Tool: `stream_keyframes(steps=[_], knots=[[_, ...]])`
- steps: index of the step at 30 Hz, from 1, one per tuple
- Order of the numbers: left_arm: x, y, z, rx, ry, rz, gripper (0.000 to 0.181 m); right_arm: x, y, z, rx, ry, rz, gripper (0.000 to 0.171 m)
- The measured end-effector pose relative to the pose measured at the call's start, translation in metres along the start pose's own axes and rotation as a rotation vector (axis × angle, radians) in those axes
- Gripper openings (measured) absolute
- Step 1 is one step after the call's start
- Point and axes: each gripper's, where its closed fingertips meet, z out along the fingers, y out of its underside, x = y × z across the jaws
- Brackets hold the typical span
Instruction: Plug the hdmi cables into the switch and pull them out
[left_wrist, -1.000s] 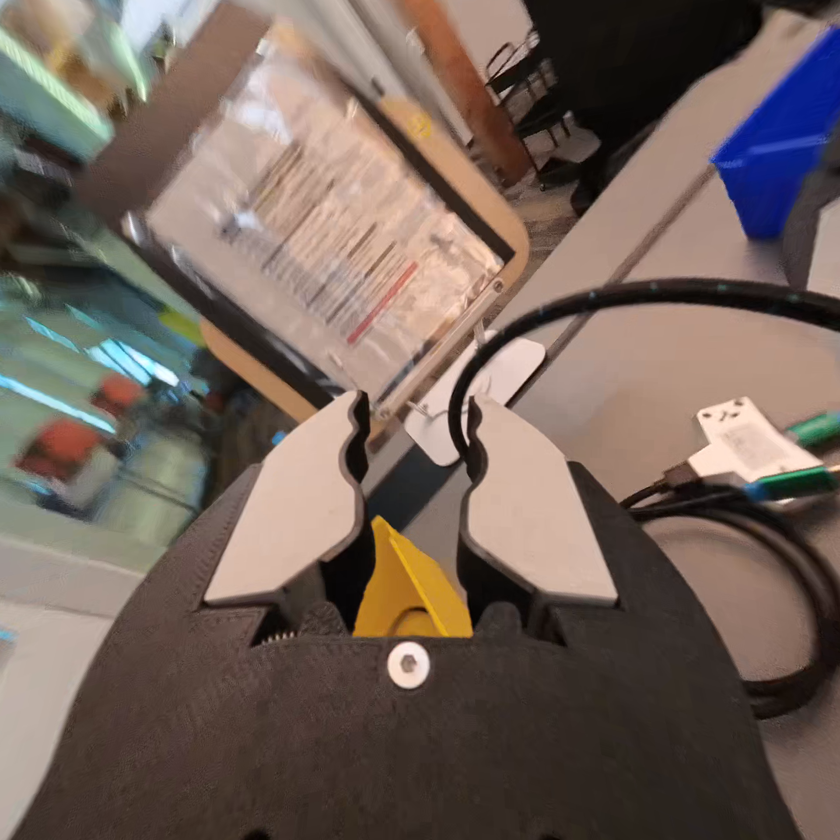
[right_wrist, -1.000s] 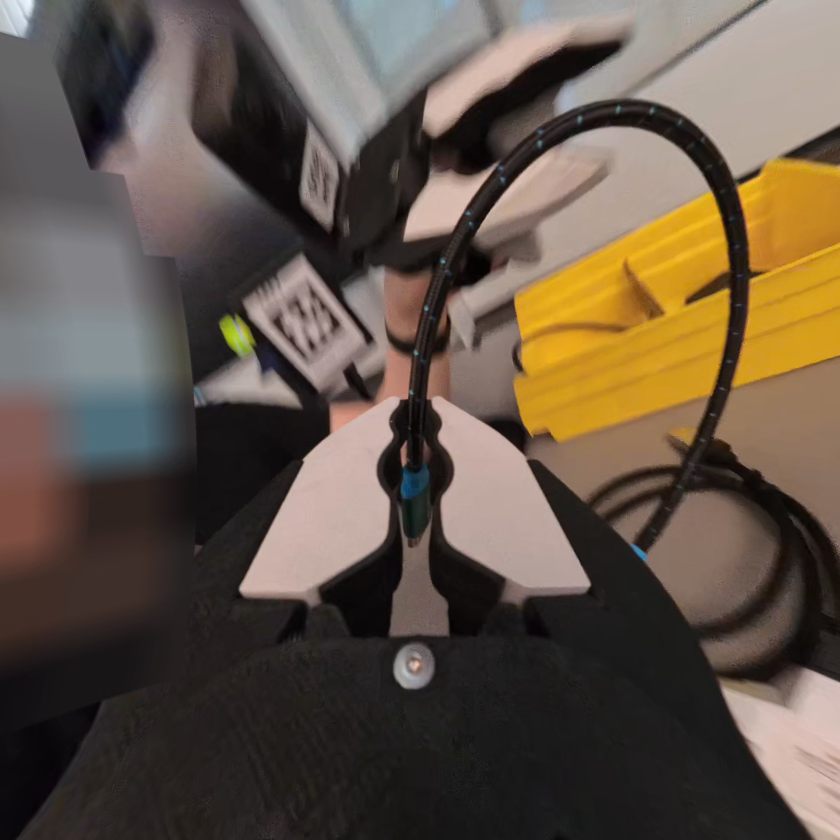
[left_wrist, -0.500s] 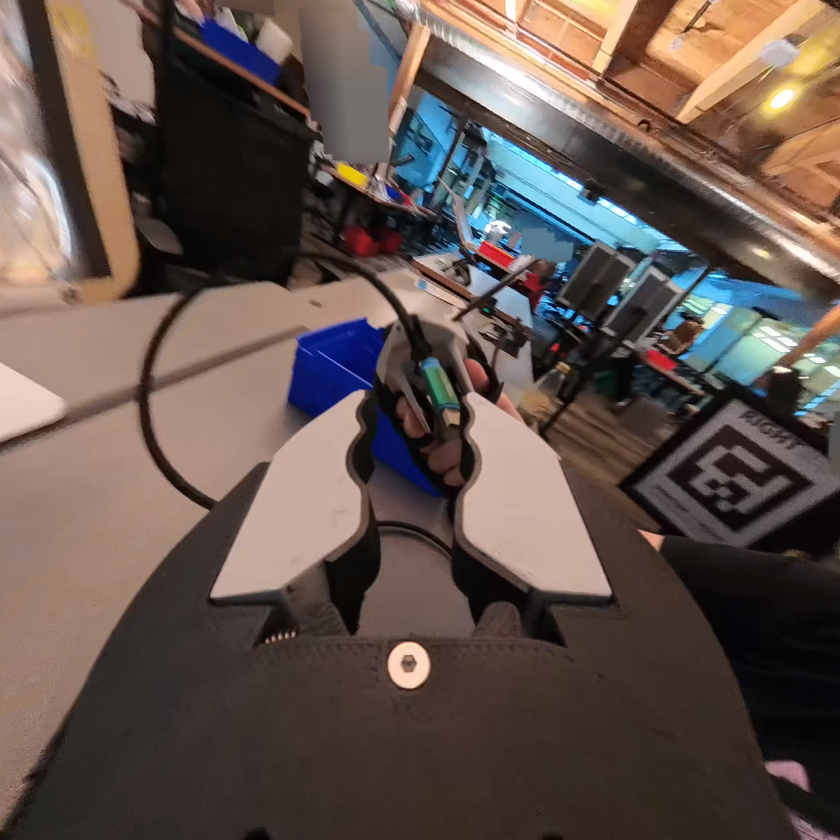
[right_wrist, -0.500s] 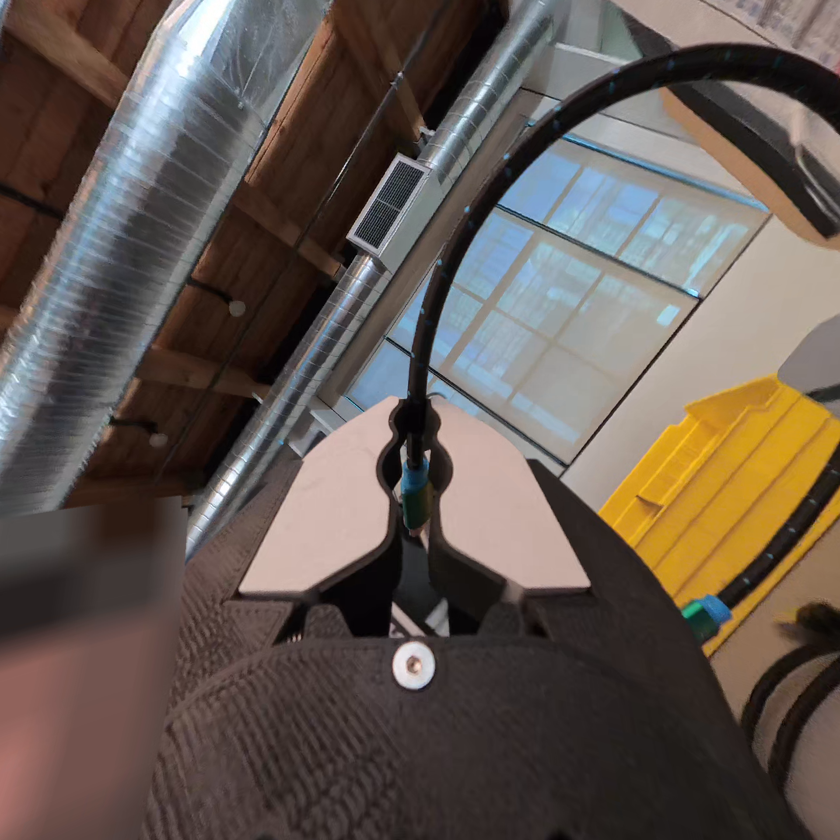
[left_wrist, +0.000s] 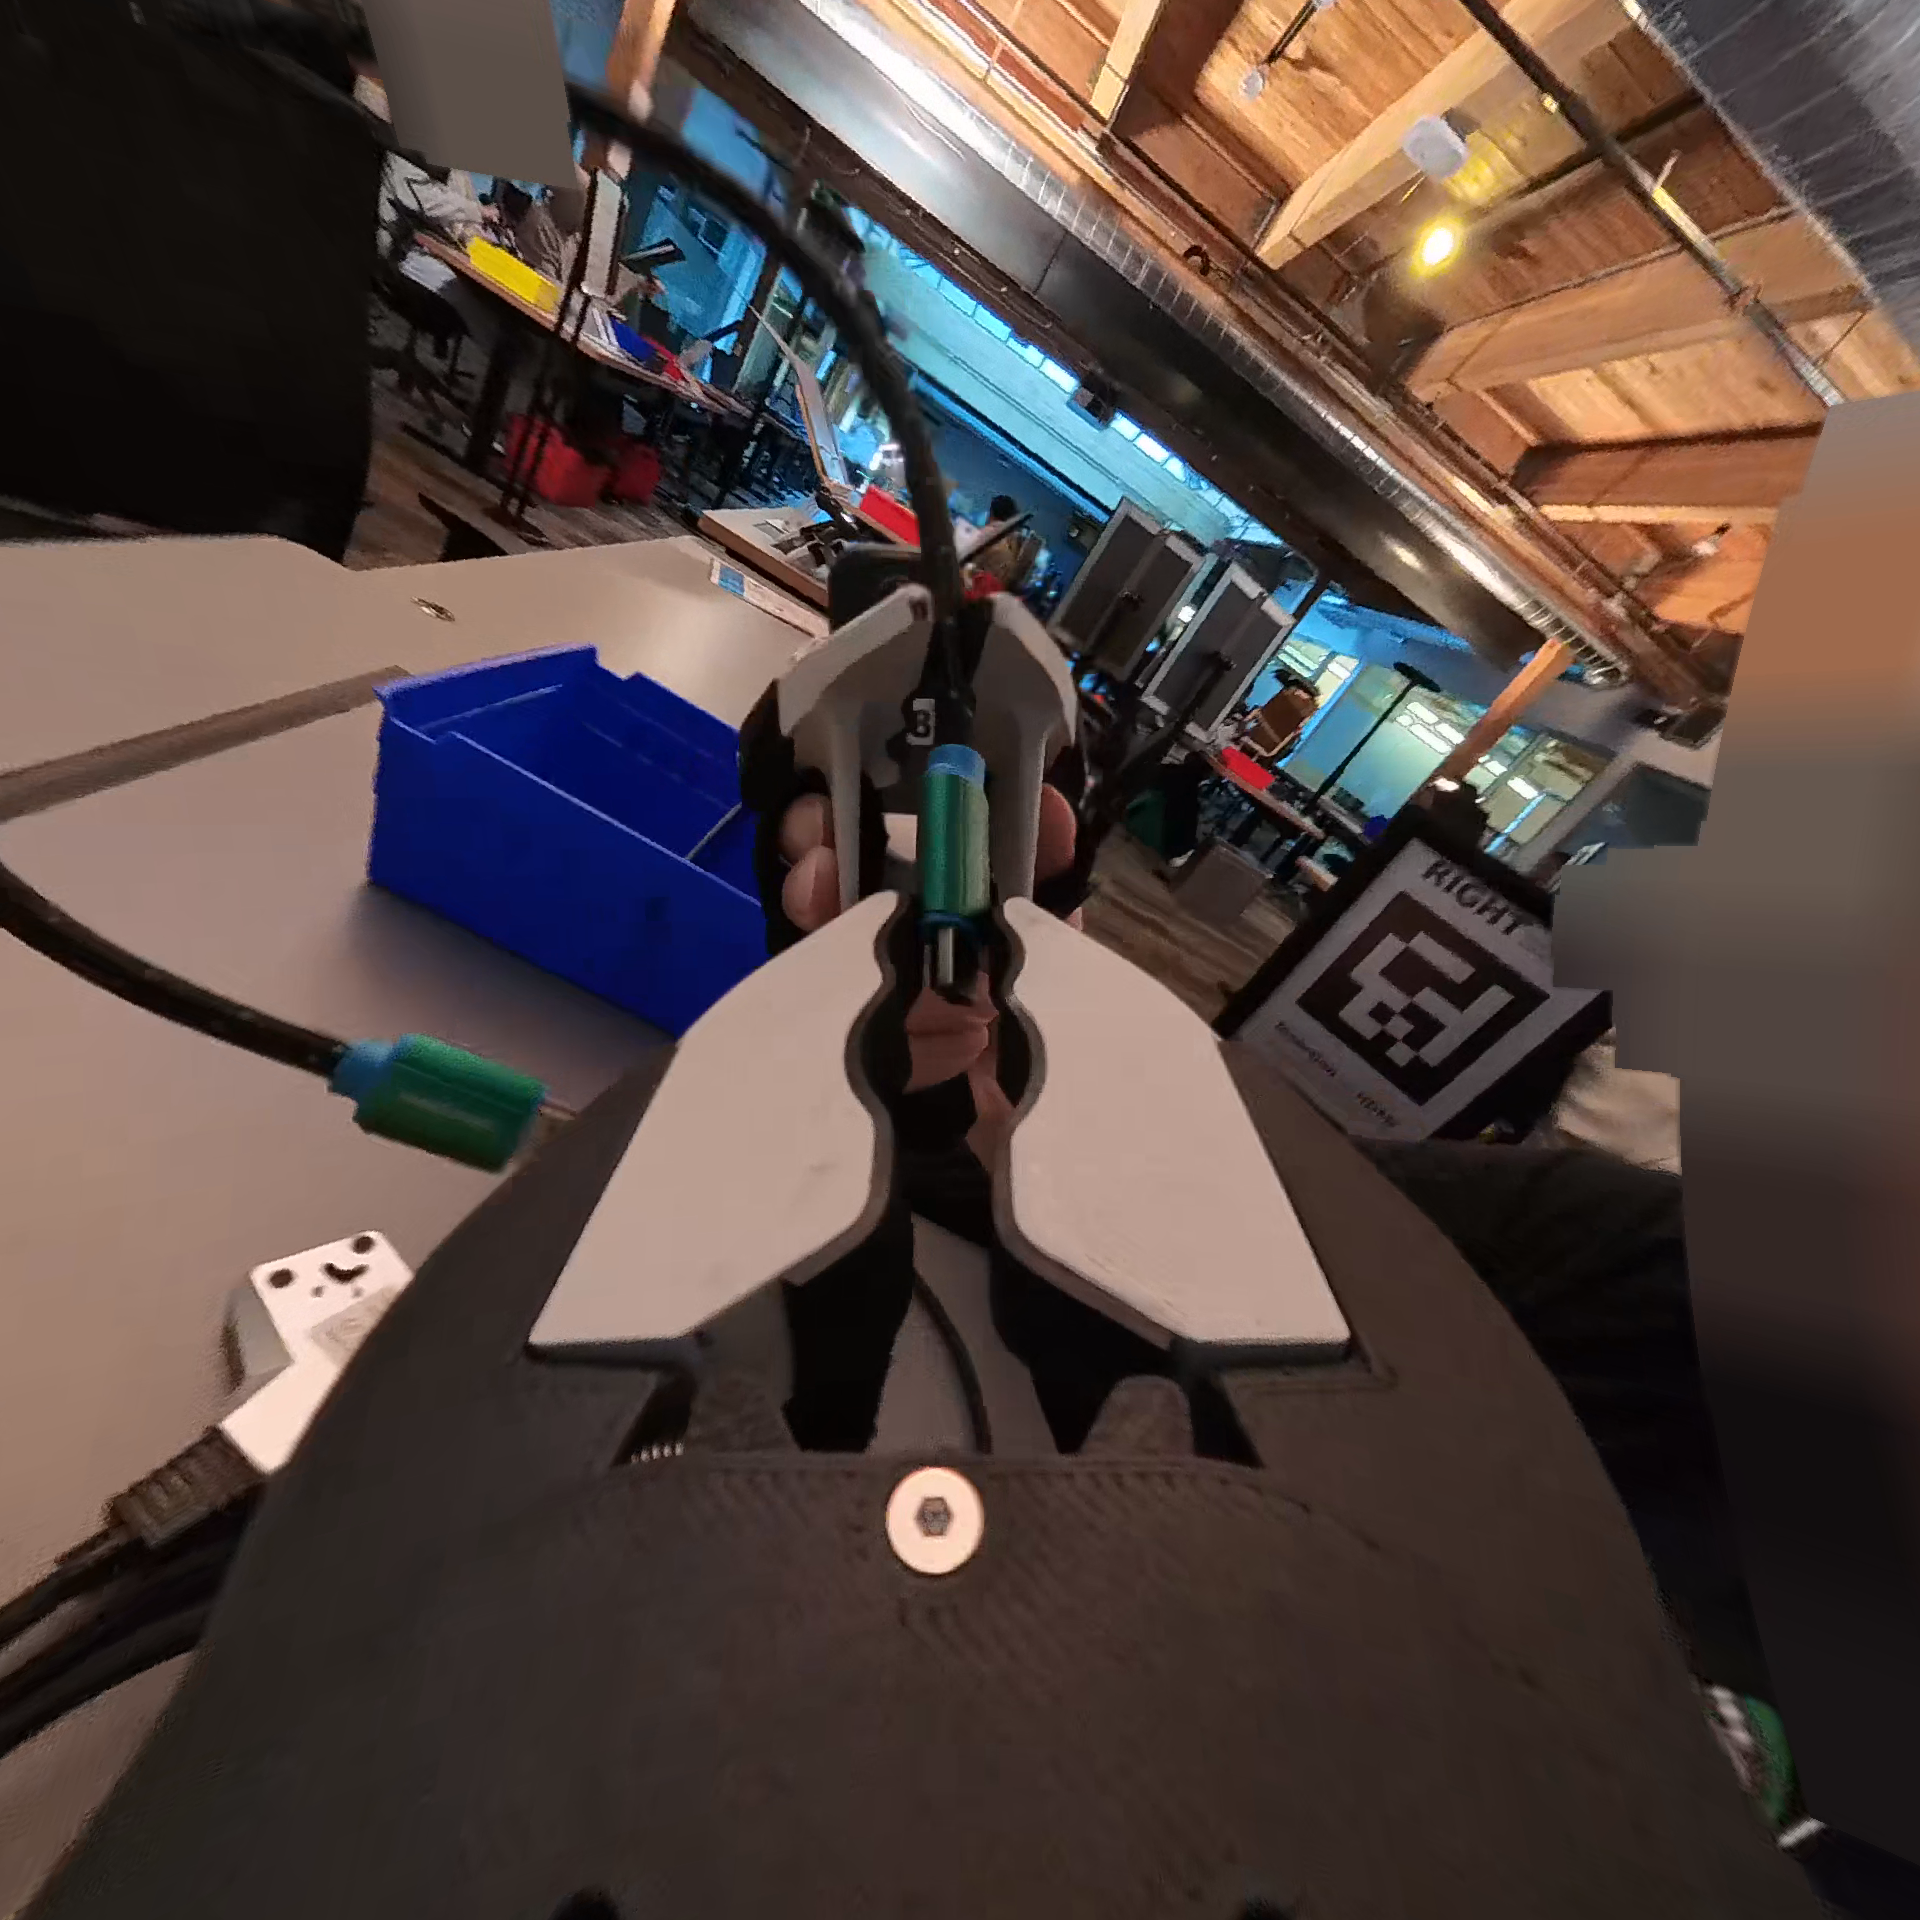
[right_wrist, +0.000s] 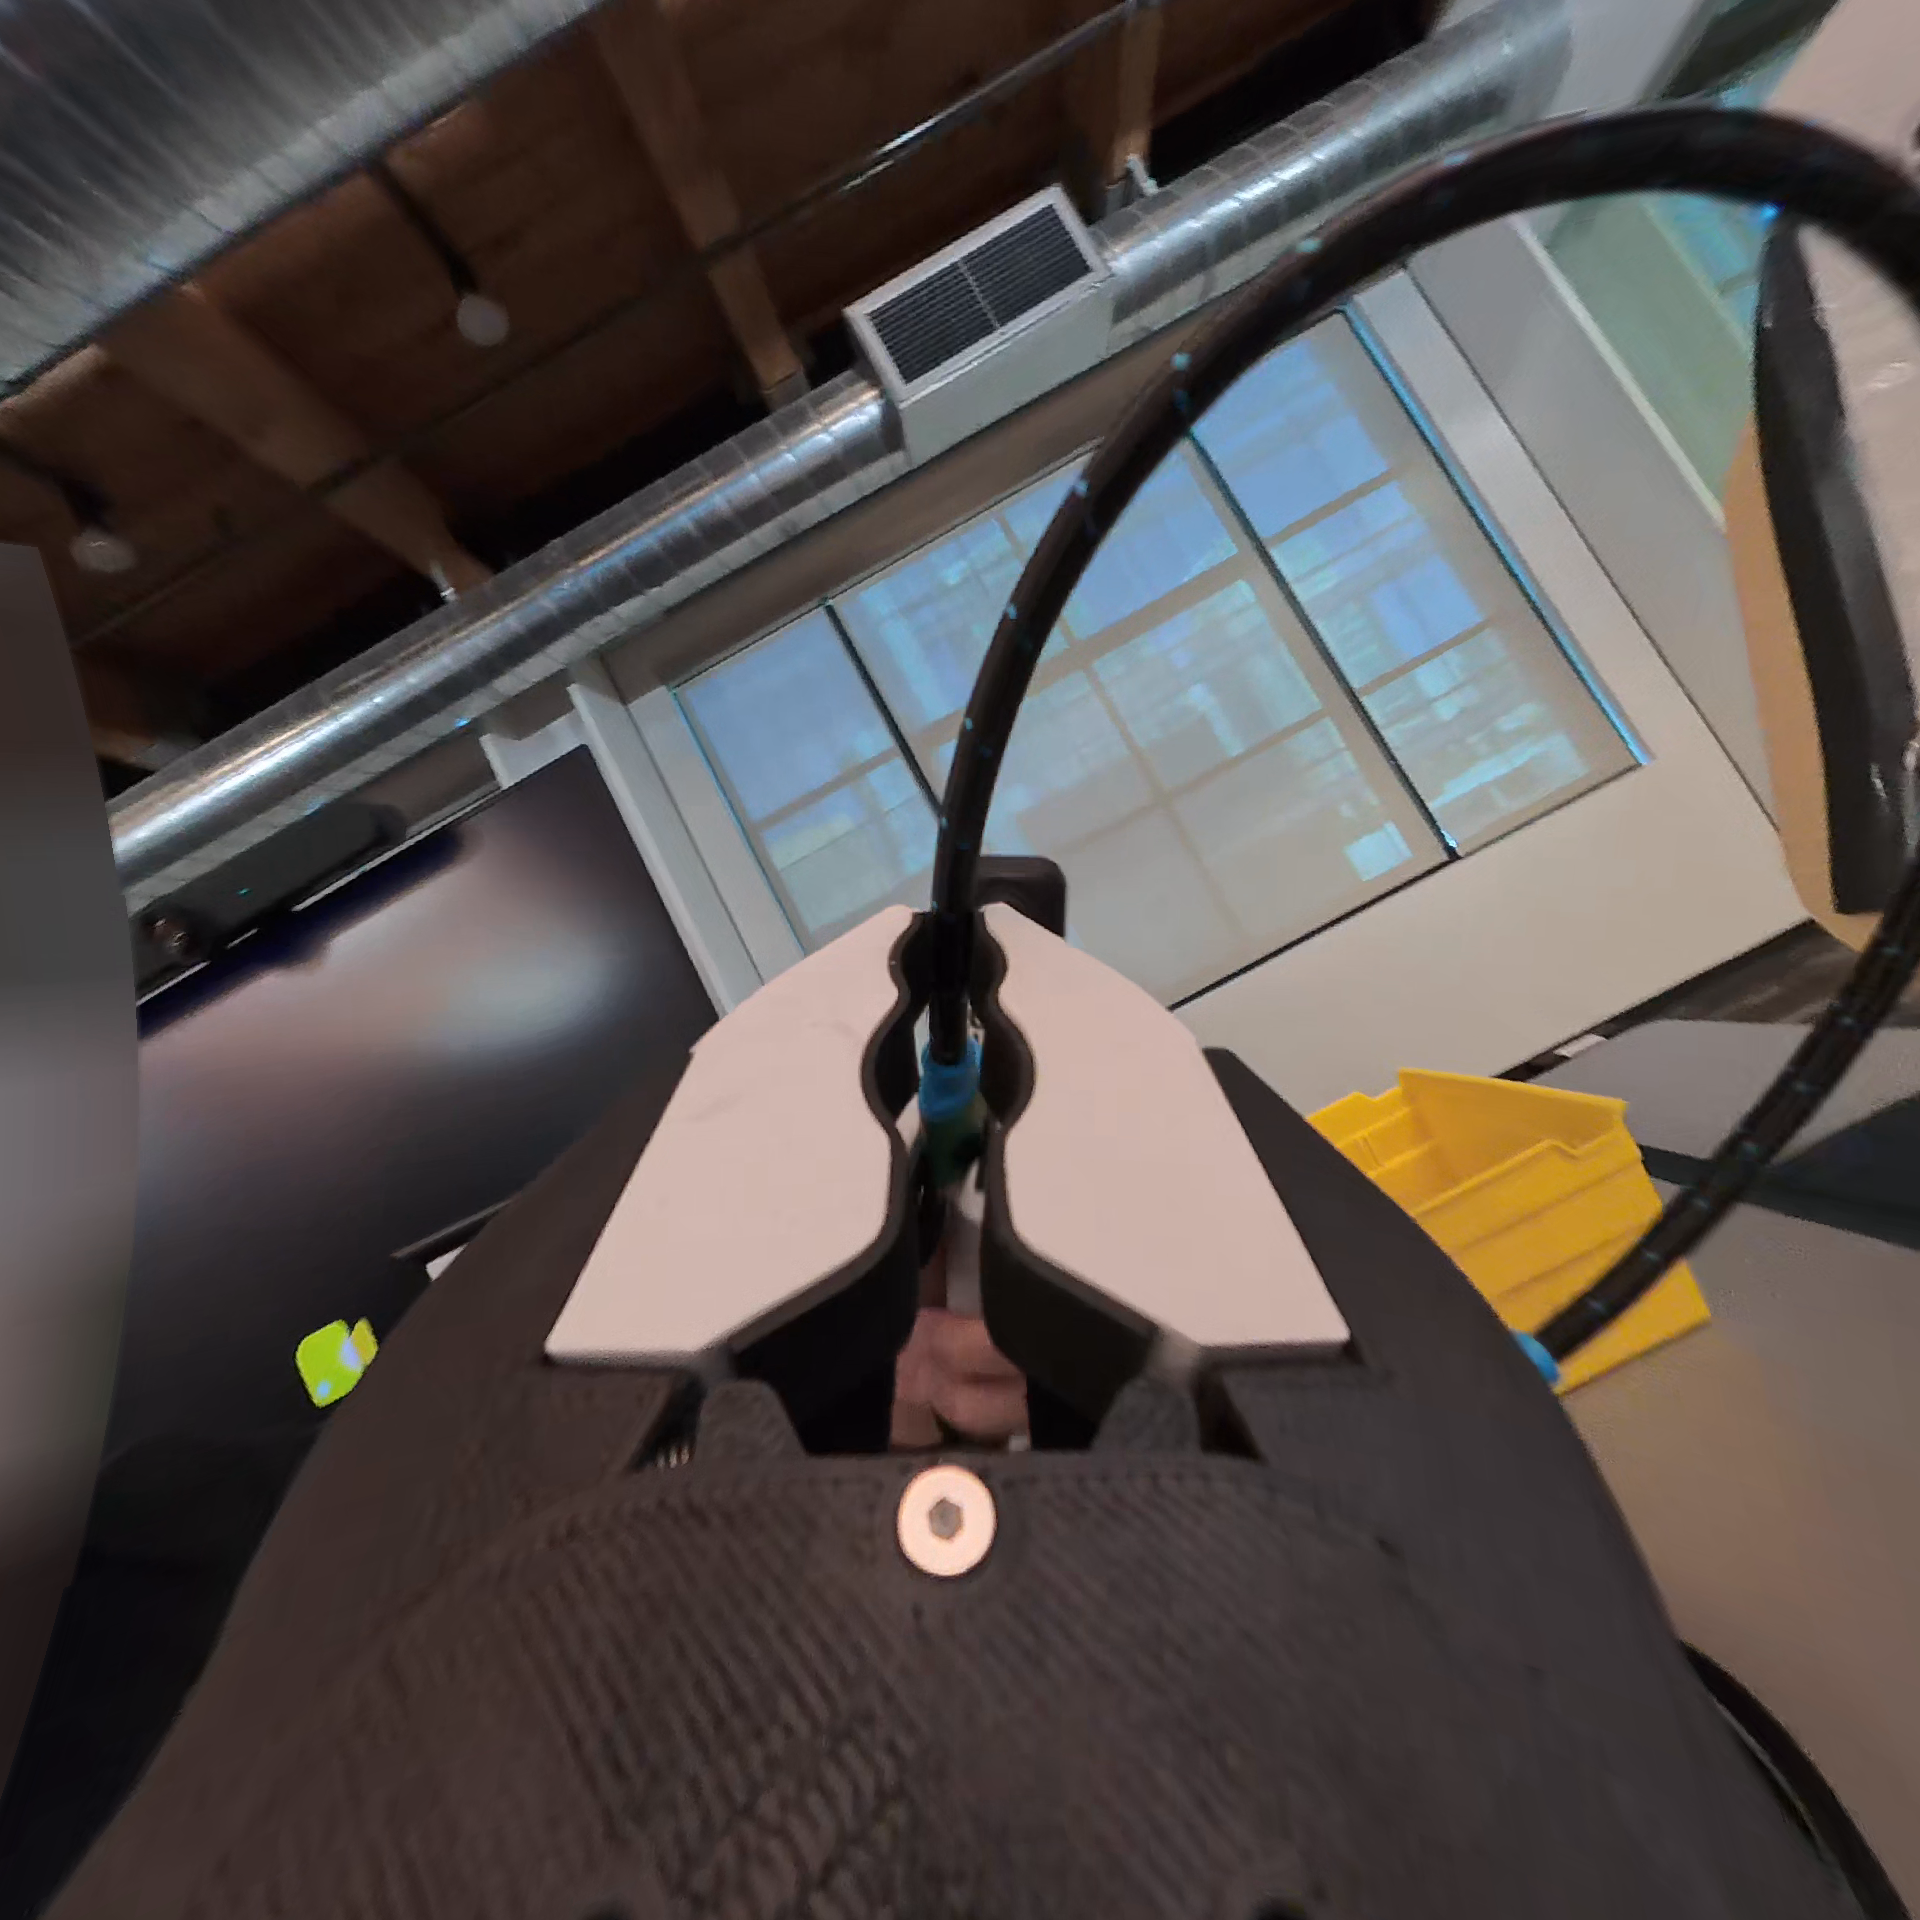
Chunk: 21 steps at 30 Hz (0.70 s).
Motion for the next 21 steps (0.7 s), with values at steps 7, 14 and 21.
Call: stream_keyframes(steps=[7,14,21], knots=[[-0.005,-0.001,-0.013,-0.151,-0.267,0.413,0.011,0.0,0.009,0.001,-0.077,-0.058,-0.004,0.006],[-0.015,-0.001,-0.011,-0.244,-0.531,0.803,0.011,0.006,0.001,-0.005,-0.181,0.014,-0.093,0.012],[-0.034,-0.001,-0.012,-0.307,-0.722,1.146,0.011,0.017,0.005,-0.01,-0.291,0.106,-0.153,0.006]])
